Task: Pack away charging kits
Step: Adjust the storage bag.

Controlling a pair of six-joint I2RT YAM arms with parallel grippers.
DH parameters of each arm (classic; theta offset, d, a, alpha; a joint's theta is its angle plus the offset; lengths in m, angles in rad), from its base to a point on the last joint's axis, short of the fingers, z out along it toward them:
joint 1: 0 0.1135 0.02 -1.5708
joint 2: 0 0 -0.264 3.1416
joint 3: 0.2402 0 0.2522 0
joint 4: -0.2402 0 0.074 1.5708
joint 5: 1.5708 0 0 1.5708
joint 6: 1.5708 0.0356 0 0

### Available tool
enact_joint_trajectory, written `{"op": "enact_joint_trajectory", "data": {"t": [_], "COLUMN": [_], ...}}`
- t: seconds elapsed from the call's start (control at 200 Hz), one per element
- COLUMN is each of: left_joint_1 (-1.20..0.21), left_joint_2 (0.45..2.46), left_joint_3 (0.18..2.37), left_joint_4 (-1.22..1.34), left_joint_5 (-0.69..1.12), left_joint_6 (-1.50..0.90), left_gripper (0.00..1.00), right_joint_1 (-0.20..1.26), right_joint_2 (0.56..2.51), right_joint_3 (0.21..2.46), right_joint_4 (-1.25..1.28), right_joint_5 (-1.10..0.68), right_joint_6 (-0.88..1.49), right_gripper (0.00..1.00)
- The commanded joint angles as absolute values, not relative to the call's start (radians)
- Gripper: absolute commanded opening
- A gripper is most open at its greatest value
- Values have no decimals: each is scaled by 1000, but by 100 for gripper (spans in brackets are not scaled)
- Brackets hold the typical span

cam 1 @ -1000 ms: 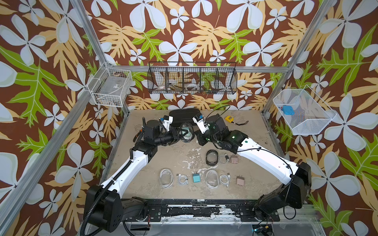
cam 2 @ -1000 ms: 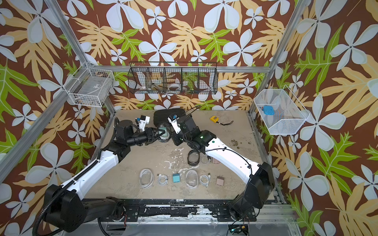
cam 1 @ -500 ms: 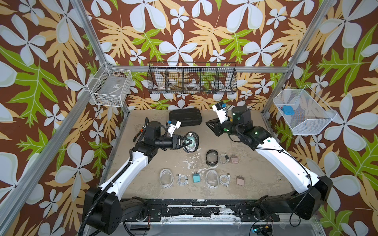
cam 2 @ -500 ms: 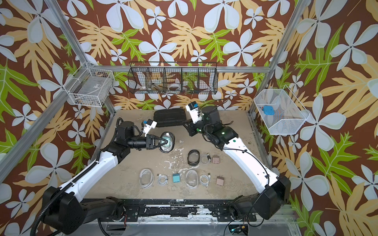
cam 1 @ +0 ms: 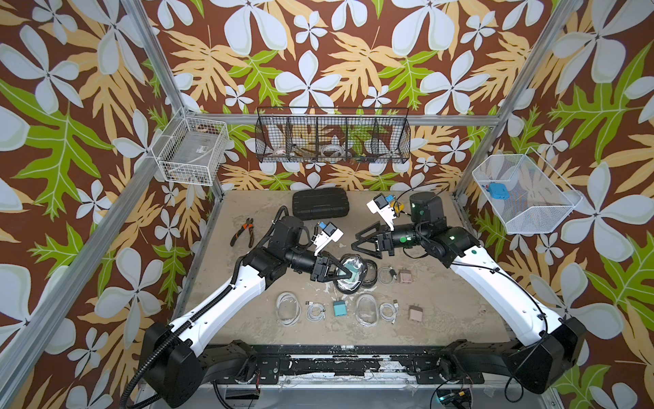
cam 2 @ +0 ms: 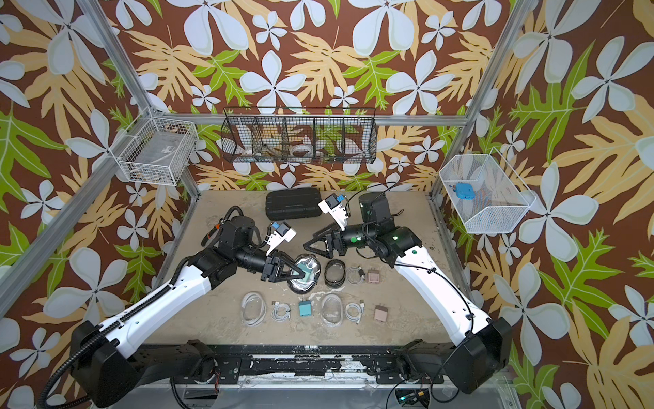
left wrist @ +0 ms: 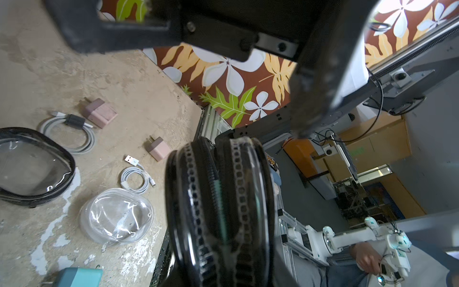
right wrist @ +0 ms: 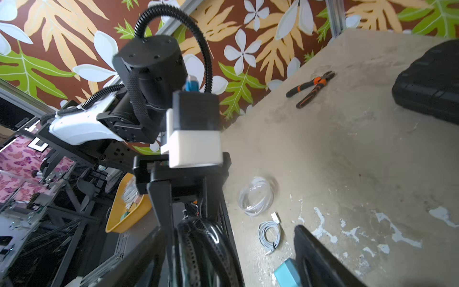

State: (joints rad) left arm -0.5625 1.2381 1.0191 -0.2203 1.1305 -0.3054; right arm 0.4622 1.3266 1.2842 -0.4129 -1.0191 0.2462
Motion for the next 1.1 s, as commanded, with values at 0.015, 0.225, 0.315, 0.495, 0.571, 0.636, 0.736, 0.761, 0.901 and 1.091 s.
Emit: {"op": "enact_joint_trajectory", "data": {"t": [0.015, 0.225, 0.315, 0.495, 0.571, 0.636, 0.736, 0.761, 0.901, 1.091], "left_joint_1": [-567, -566, -566, -566, -562, -551, -508, -496, -452, -445], "left_joint_2": [1249, 1280, 1296, 1309, 1313, 1308, 1288, 1281, 1215, 1094], "left_joint_3": [1051, 1106, 1130, 1167, 1175, 1178, 1158, 1149, 1041, 763], "left_joint_4": [-291, -362, -406, -477, -486, -482, -437, -423, -211, 532], "left_joint_5": [1130, 1127, 1120, 1092, 1083, 1088, 1100, 1109, 1161, 1097], "left_joint_6": [-205, -141, -98, -27, -13, -8, -44, -57, -240, -847], "left_gripper": [0, 0, 0, 0, 1, 4, 12, 13, 39, 55], "right_joint_1": [473, 495, 497, 499, 499, 499, 499, 499, 497, 497], "right_joint_2": [1307, 1297, 1299, 1311, 1317, 1324, 1340, 1339, 1315, 1290], "right_joint_3": [1251, 1207, 1177, 1159, 1161, 1160, 1158, 1151, 1090, 1032], "right_joint_4": [-400, -444, -440, -407, -392, -378, -356, -336, -134, 159], "right_joint_5": [-1118, -1122, -1126, -1165, -1181, -1190, -1211, -1211, -1194, -1074], "right_joint_6": [241, 216, 222, 252, 268, 283, 317, 336, 521, 847], "right_gripper": [79, 67, 54, 12, 0, 0, 0, 0, 0, 0]}}
